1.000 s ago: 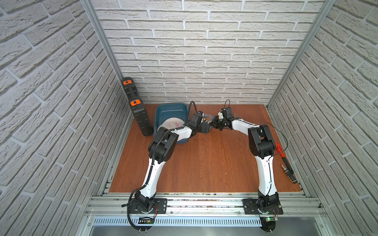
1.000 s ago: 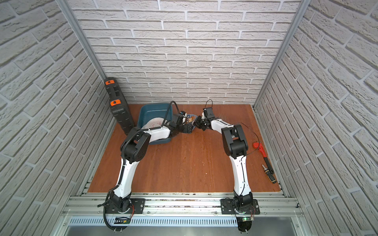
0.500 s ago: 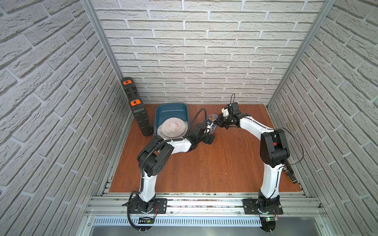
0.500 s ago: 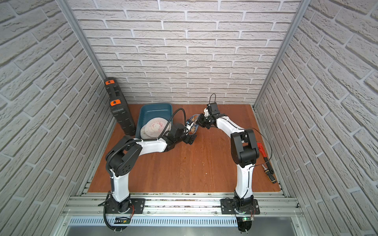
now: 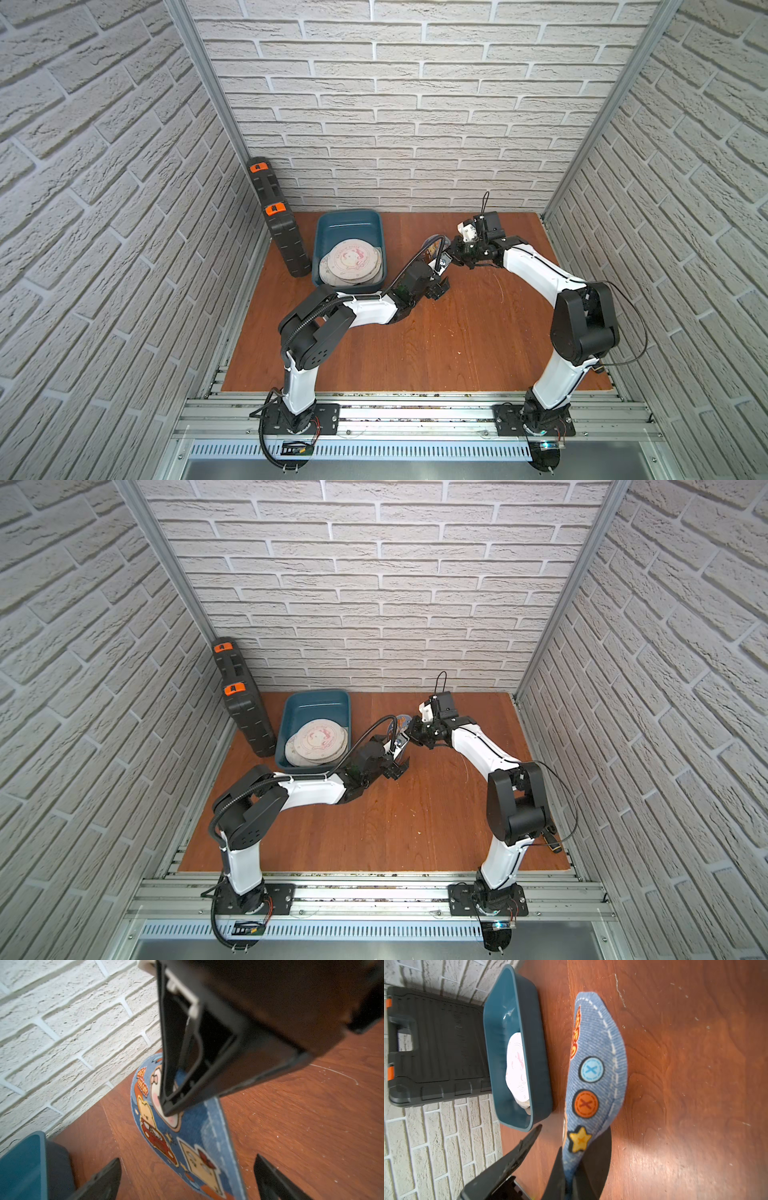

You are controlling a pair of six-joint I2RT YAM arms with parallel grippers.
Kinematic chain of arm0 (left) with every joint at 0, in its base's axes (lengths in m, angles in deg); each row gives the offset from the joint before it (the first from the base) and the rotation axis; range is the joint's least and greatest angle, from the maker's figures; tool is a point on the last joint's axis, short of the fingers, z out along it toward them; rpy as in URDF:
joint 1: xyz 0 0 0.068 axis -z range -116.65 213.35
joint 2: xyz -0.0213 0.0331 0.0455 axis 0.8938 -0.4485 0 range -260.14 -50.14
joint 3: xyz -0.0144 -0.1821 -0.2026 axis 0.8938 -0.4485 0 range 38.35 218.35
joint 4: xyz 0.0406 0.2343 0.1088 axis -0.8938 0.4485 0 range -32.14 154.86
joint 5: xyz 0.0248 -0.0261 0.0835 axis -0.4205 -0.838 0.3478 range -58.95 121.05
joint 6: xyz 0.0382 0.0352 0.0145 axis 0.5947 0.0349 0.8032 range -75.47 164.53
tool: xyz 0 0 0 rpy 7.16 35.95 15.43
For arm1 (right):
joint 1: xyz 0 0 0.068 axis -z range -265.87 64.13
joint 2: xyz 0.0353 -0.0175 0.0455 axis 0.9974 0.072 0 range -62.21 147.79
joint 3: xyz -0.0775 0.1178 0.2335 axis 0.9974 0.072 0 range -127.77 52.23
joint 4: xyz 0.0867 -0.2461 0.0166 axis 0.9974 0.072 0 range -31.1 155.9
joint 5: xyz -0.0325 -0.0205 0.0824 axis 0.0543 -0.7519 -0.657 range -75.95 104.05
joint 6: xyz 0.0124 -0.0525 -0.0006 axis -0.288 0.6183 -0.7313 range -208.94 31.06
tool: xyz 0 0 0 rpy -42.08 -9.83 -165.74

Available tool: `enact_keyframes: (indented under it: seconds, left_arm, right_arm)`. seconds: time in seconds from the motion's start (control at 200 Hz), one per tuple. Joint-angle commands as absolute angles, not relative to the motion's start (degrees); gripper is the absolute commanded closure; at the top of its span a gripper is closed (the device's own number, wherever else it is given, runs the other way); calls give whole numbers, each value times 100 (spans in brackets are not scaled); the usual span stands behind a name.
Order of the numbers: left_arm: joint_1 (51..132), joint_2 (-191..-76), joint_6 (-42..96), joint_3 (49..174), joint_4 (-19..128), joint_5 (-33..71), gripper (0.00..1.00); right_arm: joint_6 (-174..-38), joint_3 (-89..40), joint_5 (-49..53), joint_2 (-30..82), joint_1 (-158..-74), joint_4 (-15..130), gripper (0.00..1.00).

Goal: Put the coasters into the storage box
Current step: Pick up the coaster from the center of the board.

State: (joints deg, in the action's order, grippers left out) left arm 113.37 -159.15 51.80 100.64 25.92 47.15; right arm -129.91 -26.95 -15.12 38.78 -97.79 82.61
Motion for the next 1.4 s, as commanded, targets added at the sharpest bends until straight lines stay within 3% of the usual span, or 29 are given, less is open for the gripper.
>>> enact_keyframes:
  seconds: [0.0, 0.125, 0.27, 0.375, 0.445, 0.595, 1.16, 1.3, 1.395]
  left_arm:
    - [11415, -15777, 5325, 9946, 1939, 5173, 2]
    - [11485, -15746, 5434, 9858, 1633, 5330, 11]
    - [11503, -15624, 5494, 10007, 1972, 5491, 46]
    - [11506, -15511, 5542, 9987, 2030, 5497, 65]
    - [11503, -15443, 5595, 9977, 2070, 5539, 72]
    - [11514, -15316, 5623, 10076, 2483, 5601, 100]
    - [11343, -14959, 5494, 10253, 3515, 5918, 100]
    - [11173, -14839, 5335, 10287, 3777, 5833, 100]
    - [11060, -14726, 5250, 10278, 3942, 5831, 100]
  right_arm:
    - [-12773, -2568, -1724, 3393, -9809, 8353, 94]
    - [-12709, -2436, -1739, 3175, -9809, 8457, 94]
    - [-12700, -2269, -1794, 3022, -9809, 8468, 94]
    - [-12684, -2160, -1795, 2947, -9809, 8479, 94]
    - [-12679, -2101, -1790, 2907, -9809, 8478, 94]
    - [-12655, -1987, -1759, 2830, -9809, 8501, 94]
    - [-12572, -1864, -1803, 2800, -9809, 8542, 87]
    - [-12503, -1887, -1812, 2731, -9809, 8588, 81]
    - [-12442, -1913, -1792, 2679, -9813, 8637, 71]
